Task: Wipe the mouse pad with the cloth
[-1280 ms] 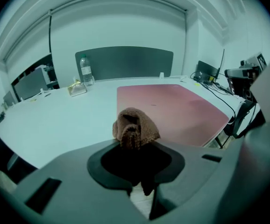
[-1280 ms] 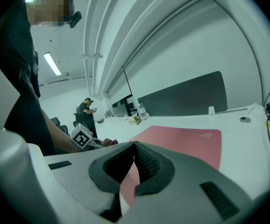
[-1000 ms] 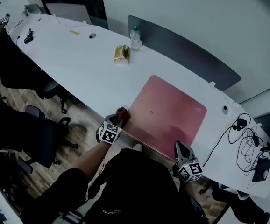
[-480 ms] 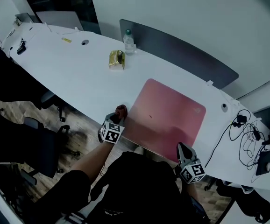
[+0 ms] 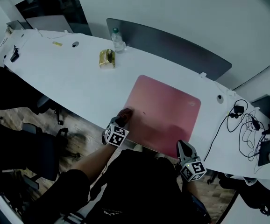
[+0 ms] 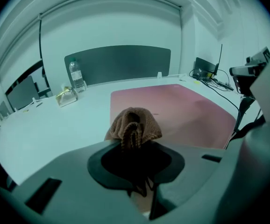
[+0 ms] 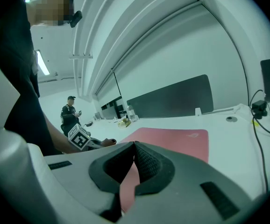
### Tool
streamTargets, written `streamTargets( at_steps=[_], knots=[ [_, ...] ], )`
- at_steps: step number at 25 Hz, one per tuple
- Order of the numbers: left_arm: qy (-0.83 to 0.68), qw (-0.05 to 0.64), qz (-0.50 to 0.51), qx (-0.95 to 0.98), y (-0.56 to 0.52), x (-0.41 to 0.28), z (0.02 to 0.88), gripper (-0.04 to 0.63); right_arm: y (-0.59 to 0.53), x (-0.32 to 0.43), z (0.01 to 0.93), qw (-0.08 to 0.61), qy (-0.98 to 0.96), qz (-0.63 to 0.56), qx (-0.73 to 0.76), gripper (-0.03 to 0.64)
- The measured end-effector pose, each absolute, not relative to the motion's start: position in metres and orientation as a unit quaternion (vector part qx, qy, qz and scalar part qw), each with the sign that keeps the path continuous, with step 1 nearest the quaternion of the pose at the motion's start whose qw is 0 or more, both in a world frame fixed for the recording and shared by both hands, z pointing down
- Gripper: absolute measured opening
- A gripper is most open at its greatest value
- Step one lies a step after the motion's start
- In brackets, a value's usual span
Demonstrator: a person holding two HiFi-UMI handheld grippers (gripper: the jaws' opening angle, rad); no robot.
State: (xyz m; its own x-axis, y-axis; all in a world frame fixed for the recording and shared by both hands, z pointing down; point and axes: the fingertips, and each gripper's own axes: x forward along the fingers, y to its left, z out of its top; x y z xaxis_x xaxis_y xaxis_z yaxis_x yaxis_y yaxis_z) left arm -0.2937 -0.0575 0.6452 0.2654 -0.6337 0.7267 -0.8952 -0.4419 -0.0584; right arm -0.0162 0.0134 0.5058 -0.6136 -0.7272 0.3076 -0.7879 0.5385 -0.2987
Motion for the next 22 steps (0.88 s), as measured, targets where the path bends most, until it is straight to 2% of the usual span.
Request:
streamTargets(
  at_steps=[22],
  knots=[
    [-0.452,0.192,0.350,0.798,-0.034,-0.160,0.645,0.089,0.029,0.077,0.510,0.055,-0.876,0.214,0.429,0.025]
  ],
)
